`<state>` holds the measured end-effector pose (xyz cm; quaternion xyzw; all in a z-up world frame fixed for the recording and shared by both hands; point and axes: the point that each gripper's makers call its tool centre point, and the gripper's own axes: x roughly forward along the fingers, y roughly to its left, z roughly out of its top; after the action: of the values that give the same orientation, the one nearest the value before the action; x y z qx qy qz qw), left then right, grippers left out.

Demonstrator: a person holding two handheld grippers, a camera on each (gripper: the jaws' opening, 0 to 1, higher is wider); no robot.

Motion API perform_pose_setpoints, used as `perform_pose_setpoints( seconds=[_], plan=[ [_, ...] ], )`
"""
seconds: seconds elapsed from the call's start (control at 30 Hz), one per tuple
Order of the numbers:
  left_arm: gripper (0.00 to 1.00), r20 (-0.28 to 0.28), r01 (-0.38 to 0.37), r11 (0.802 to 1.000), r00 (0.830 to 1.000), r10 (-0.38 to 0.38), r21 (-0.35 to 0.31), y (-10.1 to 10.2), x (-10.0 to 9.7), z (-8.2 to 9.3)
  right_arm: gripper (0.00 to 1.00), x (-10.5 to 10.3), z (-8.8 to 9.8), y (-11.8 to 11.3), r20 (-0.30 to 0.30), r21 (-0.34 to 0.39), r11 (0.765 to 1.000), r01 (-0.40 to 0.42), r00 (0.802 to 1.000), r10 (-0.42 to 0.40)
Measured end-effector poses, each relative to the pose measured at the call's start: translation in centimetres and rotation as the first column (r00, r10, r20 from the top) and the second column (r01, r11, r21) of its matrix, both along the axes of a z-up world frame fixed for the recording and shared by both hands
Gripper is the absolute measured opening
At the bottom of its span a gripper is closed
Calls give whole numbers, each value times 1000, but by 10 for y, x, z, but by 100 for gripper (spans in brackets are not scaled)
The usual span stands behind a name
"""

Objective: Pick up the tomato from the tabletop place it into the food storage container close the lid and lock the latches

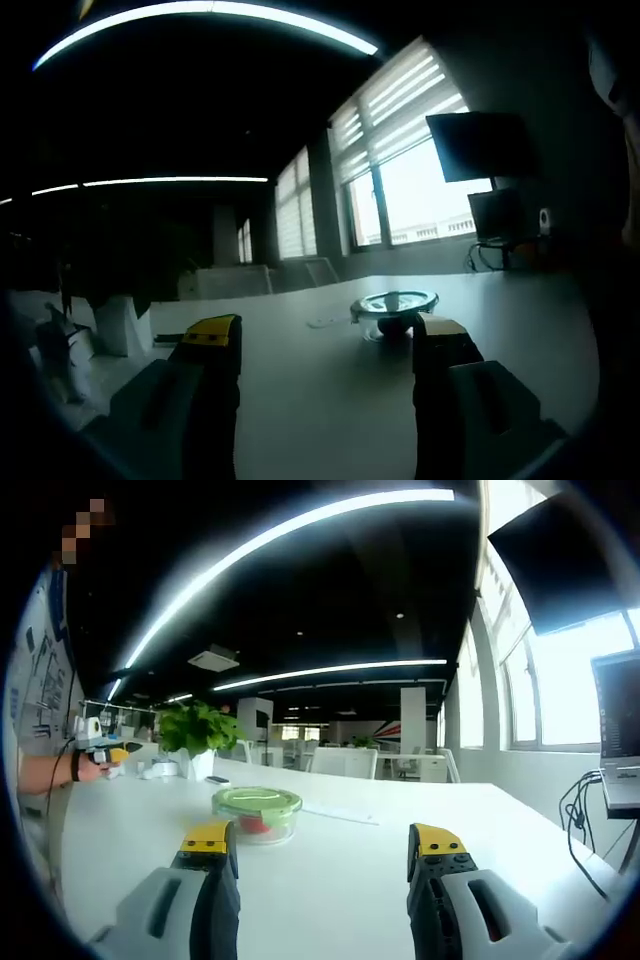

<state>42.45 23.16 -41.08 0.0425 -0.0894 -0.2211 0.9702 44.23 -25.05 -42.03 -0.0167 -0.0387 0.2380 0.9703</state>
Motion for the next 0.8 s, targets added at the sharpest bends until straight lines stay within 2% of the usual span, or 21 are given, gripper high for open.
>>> perform_pose_setpoints(
  seconds=[0.3,0.8],
  plan=[
    [65,6,-1,1000,1000,1,-8,-3,-1,4,63,-3,3,2,5,2,1000,8,1000,-8],
    [64,20,9,1000,1000,-8,-22,-6,0,9,63,-4,-5,8,-15,-8,1000,-3,1000,3]
  ],
)
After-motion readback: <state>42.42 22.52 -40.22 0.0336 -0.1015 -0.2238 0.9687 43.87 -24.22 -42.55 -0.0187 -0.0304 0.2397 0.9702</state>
